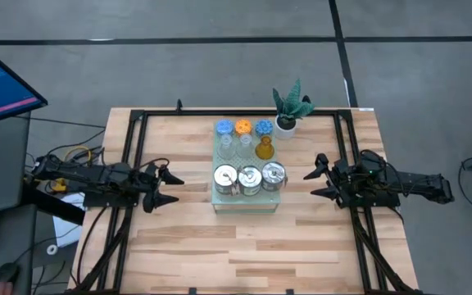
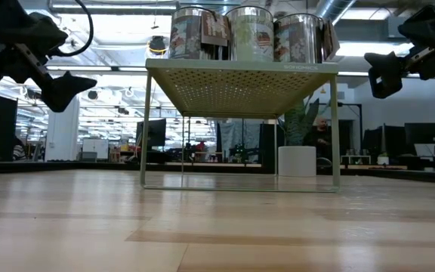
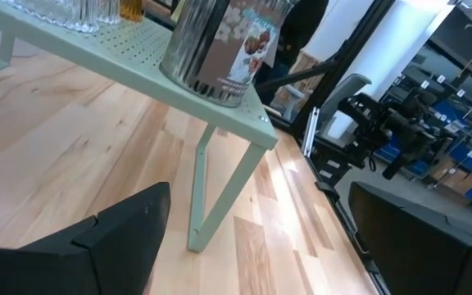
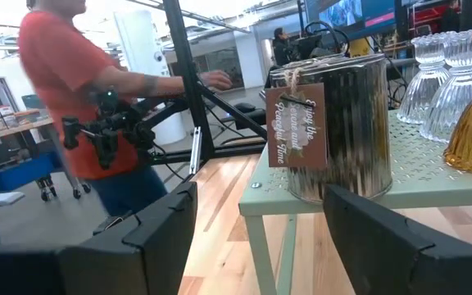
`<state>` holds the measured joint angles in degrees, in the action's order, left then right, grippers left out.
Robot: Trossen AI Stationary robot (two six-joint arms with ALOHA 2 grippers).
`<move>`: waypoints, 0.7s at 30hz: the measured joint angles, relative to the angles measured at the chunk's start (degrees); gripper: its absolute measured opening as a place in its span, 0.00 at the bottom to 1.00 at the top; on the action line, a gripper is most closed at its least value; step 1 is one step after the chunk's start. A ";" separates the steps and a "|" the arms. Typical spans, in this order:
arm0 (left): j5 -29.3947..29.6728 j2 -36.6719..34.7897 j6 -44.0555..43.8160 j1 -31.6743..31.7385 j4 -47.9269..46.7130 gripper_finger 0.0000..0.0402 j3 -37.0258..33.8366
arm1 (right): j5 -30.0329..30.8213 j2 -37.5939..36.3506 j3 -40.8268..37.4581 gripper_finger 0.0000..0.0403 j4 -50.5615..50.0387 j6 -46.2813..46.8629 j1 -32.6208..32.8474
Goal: Stock candles and holders on shelf
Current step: Return to Home Position
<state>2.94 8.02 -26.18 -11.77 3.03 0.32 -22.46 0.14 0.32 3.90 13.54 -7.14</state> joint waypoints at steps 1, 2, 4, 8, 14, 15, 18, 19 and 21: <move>0.01 -0.23 -0.02 0.05 -0.11 0.93 0.00 | 0.00 0.00 0.00 0.63 0.00 0.00 0.00; -0.01 -1.60 -0.01 0.20 -0.70 0.93 0.00 | 0.00 0.00 0.00 0.63 0.00 0.00 0.00; 0.02 -5.74 -0.02 0.20 -0.55 0.93 0.01 | 0.00 0.00 -0.01 0.63 -0.02 0.00 0.00; -0.02 -8.03 0.18 0.20 3.74 0.93 0.37 | 0.00 0.00 -0.02 0.63 -0.02 0.00 0.00; 0.00 -8.01 0.18 0.20 5.13 0.93 0.04 | 0.00 0.21 -0.02 0.63 -0.02 0.00 0.00; 0.02 -8.01 0.18 0.21 5.34 0.93 0.08 | 0.00 0.18 -0.02 0.63 -0.02 0.00 0.00; 0.02 -8.01 0.18 0.20 4.92 0.93 0.04 | 0.00 0.17 -0.02 0.63 -0.02 0.00 0.00; 0.02 -8.01 0.18 0.20 5.16 0.93 0.04 | 0.00 0.17 -0.02 0.63 -0.02 0.00 0.00; 0.02 -8.01 0.18 0.20 5.29 0.93 0.04 | 0.00 0.17 -0.02 0.63 -0.02 0.00 0.00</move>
<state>2.96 0.01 -26.00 -11.57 8.31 0.36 -22.46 0.32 0.30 3.88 13.54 -7.14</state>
